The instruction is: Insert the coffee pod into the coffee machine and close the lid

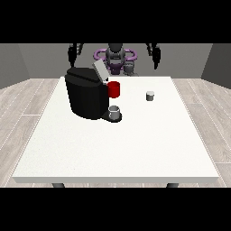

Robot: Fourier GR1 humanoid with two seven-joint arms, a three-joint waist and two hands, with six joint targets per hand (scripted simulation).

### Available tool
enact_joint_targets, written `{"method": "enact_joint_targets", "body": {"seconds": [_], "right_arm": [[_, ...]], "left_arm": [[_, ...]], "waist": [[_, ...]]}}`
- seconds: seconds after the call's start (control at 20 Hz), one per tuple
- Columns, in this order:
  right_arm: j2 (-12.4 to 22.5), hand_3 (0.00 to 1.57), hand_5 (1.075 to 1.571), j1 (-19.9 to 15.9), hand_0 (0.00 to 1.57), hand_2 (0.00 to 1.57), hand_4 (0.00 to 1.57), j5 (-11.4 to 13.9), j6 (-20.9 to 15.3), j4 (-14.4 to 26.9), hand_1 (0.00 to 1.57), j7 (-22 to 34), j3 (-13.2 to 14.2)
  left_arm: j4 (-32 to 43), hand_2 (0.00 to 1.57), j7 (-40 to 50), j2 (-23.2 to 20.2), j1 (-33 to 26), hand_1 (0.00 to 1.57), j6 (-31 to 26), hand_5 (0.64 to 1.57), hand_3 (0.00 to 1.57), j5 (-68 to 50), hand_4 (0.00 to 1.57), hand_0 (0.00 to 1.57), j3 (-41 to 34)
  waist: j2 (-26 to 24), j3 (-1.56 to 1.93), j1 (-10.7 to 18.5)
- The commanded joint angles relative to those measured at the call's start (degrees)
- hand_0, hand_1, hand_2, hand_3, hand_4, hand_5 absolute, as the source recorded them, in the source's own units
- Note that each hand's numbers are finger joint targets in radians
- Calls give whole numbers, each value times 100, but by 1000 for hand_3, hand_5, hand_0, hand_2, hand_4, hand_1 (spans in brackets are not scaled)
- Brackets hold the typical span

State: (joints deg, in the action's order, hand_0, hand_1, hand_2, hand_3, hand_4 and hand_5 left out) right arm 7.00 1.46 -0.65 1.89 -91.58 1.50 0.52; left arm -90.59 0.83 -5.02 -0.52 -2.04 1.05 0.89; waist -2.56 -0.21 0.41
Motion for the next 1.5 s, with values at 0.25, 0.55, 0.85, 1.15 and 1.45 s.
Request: {"method": "enact_joint_targets", "body": {"seconds": [0.25,0.55,0.85,1.15,1.45], "right_arm": [[-304,0,1571,42,0,0,0,99,-133,299,0,-333,-75],[-214,0,1571,-522,0,0,0,853,-917,161,0,-476,29],[-435,0,1571,-662,0,0,0,1124,-1024,182,0,-301,-313],[-578,0,1571,-1114,0,0,0,927,-978,247,0,-178,-254],[-692,0,1571,-952,0,0,0,1312,-1349,510,0,-147,-554]], "left_arm": [[160,0,-1134,-1030,-14,0,-705,1571,0,772,0,0,105],[807,0,-994,-1806,798,0,-845,1571,0,1197,0,0,-270],[1390,0,-251,-2172,1584,0,-1280,1571,0,1368,0,0,-364],[2332,0,-647,-2254,2080,0,-1116,1571,0,1939,0,0,-282],[3249,0,-980,-2316,2381,0,-1082,1571,0,2390,0,0,-232]], "waist": [[300,20,-76],[945,18,-564],[908,22,-739],[1465,21,-941],[1536,20,-889]]}}
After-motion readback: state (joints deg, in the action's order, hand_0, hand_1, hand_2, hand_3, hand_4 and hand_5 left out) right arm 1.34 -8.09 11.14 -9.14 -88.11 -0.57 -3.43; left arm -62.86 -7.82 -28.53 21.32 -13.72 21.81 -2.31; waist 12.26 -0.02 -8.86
